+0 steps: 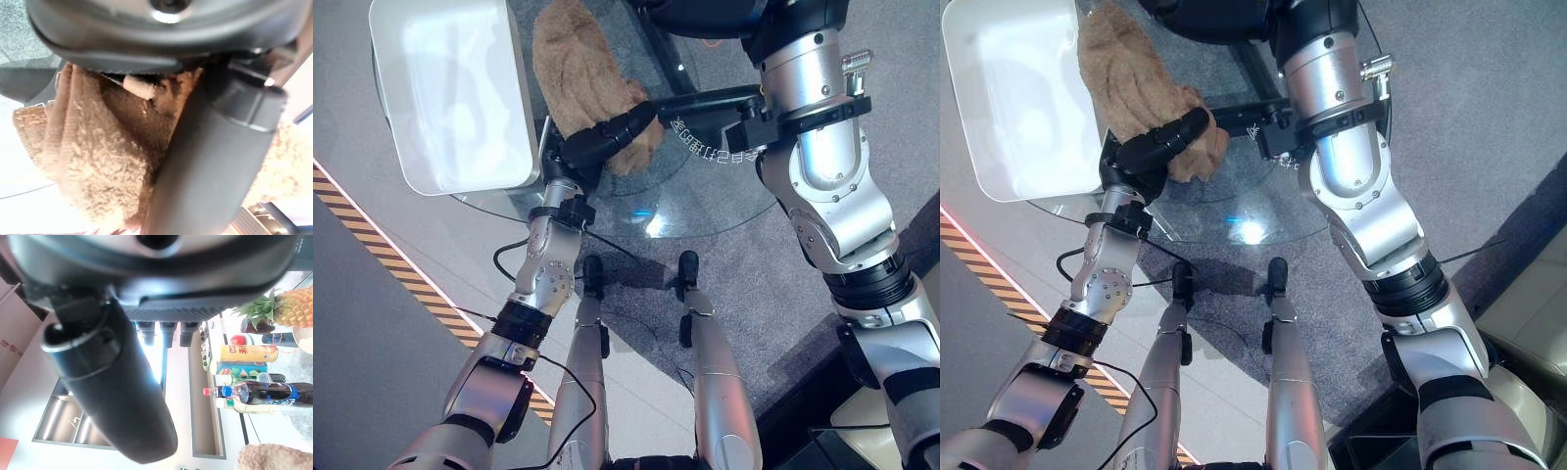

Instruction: Wipe the table with a cloth and put it in the basket.

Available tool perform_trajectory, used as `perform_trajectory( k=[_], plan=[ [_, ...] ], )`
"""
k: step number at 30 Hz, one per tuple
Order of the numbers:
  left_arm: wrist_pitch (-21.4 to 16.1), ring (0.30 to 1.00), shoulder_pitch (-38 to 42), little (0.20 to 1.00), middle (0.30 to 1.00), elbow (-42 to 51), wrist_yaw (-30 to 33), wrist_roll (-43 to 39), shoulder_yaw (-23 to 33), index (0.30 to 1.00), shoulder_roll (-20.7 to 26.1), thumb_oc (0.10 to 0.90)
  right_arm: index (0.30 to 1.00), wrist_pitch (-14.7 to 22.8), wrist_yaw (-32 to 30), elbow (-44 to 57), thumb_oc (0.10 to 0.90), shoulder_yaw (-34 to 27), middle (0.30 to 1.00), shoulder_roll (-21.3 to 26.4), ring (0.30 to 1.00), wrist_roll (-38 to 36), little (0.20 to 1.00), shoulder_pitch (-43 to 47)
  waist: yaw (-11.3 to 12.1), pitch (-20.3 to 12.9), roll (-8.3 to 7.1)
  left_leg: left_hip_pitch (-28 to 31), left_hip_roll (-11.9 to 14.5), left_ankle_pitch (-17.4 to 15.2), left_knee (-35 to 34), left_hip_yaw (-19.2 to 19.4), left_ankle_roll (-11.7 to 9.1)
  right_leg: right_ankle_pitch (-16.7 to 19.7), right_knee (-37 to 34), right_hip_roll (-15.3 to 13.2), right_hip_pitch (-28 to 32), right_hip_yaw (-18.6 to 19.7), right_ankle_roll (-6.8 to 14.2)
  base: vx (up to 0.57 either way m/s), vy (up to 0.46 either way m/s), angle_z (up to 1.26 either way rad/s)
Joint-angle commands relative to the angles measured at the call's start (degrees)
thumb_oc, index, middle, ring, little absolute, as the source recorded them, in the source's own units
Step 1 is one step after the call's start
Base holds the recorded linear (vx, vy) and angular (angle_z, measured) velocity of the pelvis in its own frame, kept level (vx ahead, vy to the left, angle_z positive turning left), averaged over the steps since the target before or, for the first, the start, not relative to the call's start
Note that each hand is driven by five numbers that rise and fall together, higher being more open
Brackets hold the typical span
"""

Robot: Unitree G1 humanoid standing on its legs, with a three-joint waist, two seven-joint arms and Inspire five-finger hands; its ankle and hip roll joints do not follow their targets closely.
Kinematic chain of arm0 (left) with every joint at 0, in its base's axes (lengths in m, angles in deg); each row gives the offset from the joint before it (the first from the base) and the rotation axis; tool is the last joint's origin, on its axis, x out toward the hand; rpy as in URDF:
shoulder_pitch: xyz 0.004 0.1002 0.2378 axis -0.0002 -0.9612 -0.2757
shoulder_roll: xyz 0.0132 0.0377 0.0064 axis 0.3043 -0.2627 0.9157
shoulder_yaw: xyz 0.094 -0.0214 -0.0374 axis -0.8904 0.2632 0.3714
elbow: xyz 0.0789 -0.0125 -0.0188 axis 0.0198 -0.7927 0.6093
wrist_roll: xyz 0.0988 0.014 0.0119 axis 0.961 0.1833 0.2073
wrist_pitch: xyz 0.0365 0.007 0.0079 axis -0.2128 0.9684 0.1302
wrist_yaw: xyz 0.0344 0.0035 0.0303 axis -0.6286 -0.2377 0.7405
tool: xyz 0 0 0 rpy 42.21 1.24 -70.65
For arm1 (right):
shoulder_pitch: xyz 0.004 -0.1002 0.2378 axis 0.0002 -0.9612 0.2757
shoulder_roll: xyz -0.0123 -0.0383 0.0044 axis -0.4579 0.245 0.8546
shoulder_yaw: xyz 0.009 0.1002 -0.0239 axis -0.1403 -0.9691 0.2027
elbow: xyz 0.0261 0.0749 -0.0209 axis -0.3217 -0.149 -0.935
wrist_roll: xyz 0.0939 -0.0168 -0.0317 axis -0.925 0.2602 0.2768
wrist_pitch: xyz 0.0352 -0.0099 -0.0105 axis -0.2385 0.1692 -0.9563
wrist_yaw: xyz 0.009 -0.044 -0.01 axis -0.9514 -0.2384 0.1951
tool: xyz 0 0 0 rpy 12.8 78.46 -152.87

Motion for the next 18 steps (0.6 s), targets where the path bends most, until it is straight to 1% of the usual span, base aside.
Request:
perform_trajectory(
  k=[1, 2, 3, 4, 5, 6, 8, 9, 10, 11, 18],
  plan=[
    [-8.47, 0.300, 7.28, 0.200, 0.300, 7.17, -2.88, -0.01, 2.65, 0.300, 1.18, 0.100, 0.900, 6.86, -1.01, 10.46, 0.800, -5.30, 0.900, 0.54, 0.900, 1.01, 0.900, 7.22, 1.15, -1.58, -2.27, 1.96, -2.87, -0.70, -1.52, 6.14, 3.70, -3.06, -0.89, 3.31, 3.87, -2.36, -1.39, 0.00, 0.000, 0.00],
    [-8.78, 0.300, 7.22, 0.200, 0.300, 7.17, -2.81, 0.13, 2.71, 0.300, 1.11, 0.100, 0.900, 6.82, -1.18, 10.40, 0.800, -5.35, 0.900, 0.55, 0.900, 1.10, 0.900, 7.13, 1.12, -1.58, -2.34, 2.23, -2.87, -1.14, -1.42, 6.15, 3.64, -3.53, -0.80, 3.29, 4.15, -2.33, -1.36, 0.00, 0.000, 0.00],
    [-8.99, 0.300, 7.42, 0.200, 0.300, 7.38, -2.74, 0.09, 2.86, 0.300, 1.21, 0.100, 0.900, 6.79, -1.56, 10.41, 0.800, -5.47, 0.900, 0.70, 0.900, 1.20, 0.900, 7.22, 1.15, -1.58, -2.37, 1.80, -2.79, -0.60, -1.49, 6.18, 3.65, -2.96, -1.04, 3.32, 3.81, -2.34, -1.42, 0.00, 0.000, 0.00],
    [-9.14, 0.300, 7.40, 0.200, 0.300, 7.50, -2.67, 0.06, 3.01, 0.300, 1.33, 0.100, 0.900, 6.82, -2.01, 10.30, 0.800, -5.51, 0.900, 0.85, 0.900, 1.38, 0.900, 7.12, 1.14, -1.58, -2.41, 1.93, -2.79, -0.71, -1.44, 6.19, 3.63, -3.08, -0.95, 3.32, 3.89, -2.32, -1.42, 0.00, 0.000, 0.00],
    [-9.34, 0.300, 7.35, 0.200, 0.300, 7.46, -2.72, 0.00, 3.13, 0.300, 1.46, 0.100, 0.900, 6.79, -2.35, 10.15, 0.800, -5.54, 0.900, 0.96, 0.900, 1.51, 0.900, 6.98, 1.11, -1.58, -2.44, 2.28, -2.80, -1.18, -1.36, 6.18, 3.56, -3.55, -0.74, 3.32, 4.17, -2.29, -1.37, 0.00, 0.000, 0.00],
    [-9.46, 0.300, 7.58, 0.200, 0.300, 7.50, -2.78, -0.09, 3.25, 0.300, 1.59, 0.100, 0.900, 6.74, -2.50, 10.09, 0.800, -5.67, 0.900, 1.09, 0.900, 1.50, 0.900, 6.97, 1.12, -1.58, -2.46, 1.91, -2.72, -0.63, -1.43, 6.23, 3.58, -3.00, -0.96, 3.34, 3.89, -2.32, -1.43, 0.00, 0.000, 0.00],
    [-9.89, 0.300, 7.85, 0.200, 0.300, 7.47, -2.82, -0.04, 3.59, 0.300, 1.81, 0.100, 0.900, 6.53, -3.43, 9.60, 0.800, -5.85, 0.900, 1.35, 0.900, 1.32, 0.900, 6.38, 1.02, -1.58, -2.57, 2.40, -2.74, -1.27, -1.33, 6.30, 3.54, -3.61, -0.75, 3.35, 4.29, -2.26, -1.42, 0.00, 0.000, 0.00],
    [-9.94, 0.300, 8.11, 0.200, 0.300, 7.62, -2.77, 0.00, 3.76, 0.300, 1.99, 0.100, 0.900, 6.46, -3.65, 9.43, 0.800, -6.02, 0.900, 1.56, 0.900, 1.15, 0.900, 6.27, 0.99, -1.58, -2.56, 2.00, -2.71, -0.72, -1.44, 6.32, 3.59, -3.02, -0.97, 3.40, 3.94, -2.26, -1.45, 0.00, 0.000, 0.00],
    [-9.98, 0.300, 8.15, 0.200, 0.300, 7.69, -2.63, 0.24, 3.88, 0.300, 2.07, 0.100, 0.900, 6.32, -3.88, 9.18, 0.800, -6.12, 0.900, 1.66, 0.900, 1.03, 0.900, 5.96, 0.93, -1.58, -2.59, 2.38, -2.73, -1.26, -1.36, 6.32, 3.53, -3.58, -0.77, 3.38, 4.23, -2.23, -1.40, 0.00, 0.000, 0.00],
    [-10.07, 0.300, 8.40, 0.200, 0.300, 7.78, -2.66, 0.25, 4.01, 0.300, 2.20, 0.100, 0.900, 6.12, -4.09, 9.07, 0.800, -6.32, 0.900, 1.71, 0.900, 0.93, 0.900, 5.89, 0.92, -1.58, -2.56, 1.99, -2.68, -0.69, -1.53, 6.35, 3.57, -2.99, -1.03, 3.41, 3.88, -2.25, -1.44, 0.00, 0.000, 0.00],
    [-11.11, 0.300, 8.99, 0.200, 0.300, 8.74, -1.76, 1.14, 4.87, 0.300, 2.94, 0.100, 0.900, 6.25, -5.01, 7.45, 0.800, -7.66, 0.900, 1.56, 0.900, 1.33, 0.900, 3.14, 0.71, -1.58, -2.36, 1.79, -2.67, -0.58, -1.80, 6.41, 3.48, -2.82, -1.30, 3.30, 3.66, -2.18, -1.31, 0.00, 0.000, 0.00]
  ],
)
